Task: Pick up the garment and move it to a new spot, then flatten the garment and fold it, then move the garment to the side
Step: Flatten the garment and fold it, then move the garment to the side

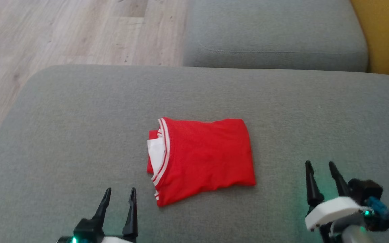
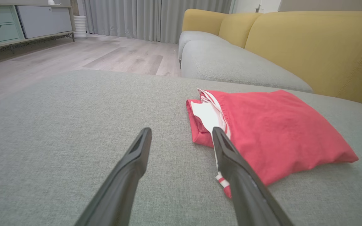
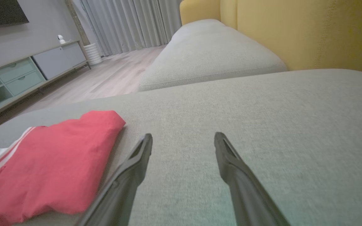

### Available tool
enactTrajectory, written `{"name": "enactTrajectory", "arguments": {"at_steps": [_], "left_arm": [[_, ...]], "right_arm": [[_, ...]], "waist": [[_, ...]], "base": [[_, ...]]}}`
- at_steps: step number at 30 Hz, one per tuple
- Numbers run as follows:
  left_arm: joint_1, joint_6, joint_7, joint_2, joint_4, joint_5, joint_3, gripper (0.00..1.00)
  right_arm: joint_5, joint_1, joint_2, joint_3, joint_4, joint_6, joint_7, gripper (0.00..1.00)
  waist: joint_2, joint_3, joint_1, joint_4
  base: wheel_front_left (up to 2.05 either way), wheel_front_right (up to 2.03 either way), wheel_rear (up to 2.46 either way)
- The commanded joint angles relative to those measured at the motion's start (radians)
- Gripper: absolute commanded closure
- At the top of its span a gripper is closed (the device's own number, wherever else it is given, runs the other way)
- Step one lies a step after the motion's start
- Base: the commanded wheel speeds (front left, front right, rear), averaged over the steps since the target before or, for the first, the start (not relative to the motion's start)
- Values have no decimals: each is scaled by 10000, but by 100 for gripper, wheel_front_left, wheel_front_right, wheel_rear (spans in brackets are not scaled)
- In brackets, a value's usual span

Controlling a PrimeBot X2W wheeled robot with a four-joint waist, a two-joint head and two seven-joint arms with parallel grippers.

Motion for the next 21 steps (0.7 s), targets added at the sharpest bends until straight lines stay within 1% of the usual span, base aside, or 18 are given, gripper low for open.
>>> {"name": "enactTrajectory", "arguments": {"at_steps": [1,7,12,17,21], "left_arm": [[-188,1,-97,9,-381,124,459,0],[-53,-4,-97,9,-433,133,541,0],[-139,-7,-97,8,-417,72,390,0],[-244,-57,-97,8,-398,-16,53,0],[-349,-131,-97,8,-324,-177,-318,0]], "right_arm": [[-205,-163,49,252,-377,-9,-138,0],[-355,-8,75,241,-450,-9,-139,0],[-98,-30,82,433,-451,-9,-139,0],[232,-406,83,1006,-72,-9,-139,0],[521,-1127,84,1565,557,-9,-139,0]], "waist": [[0,-38,1,-154],[0,-39,1,-282],[0,41,1,-212],[0,248,1,191],[0,476,1,744]], "base": [[0,0,0],[0,0,0],[0,0,0],[0,0,0],[0,0,0]]}}
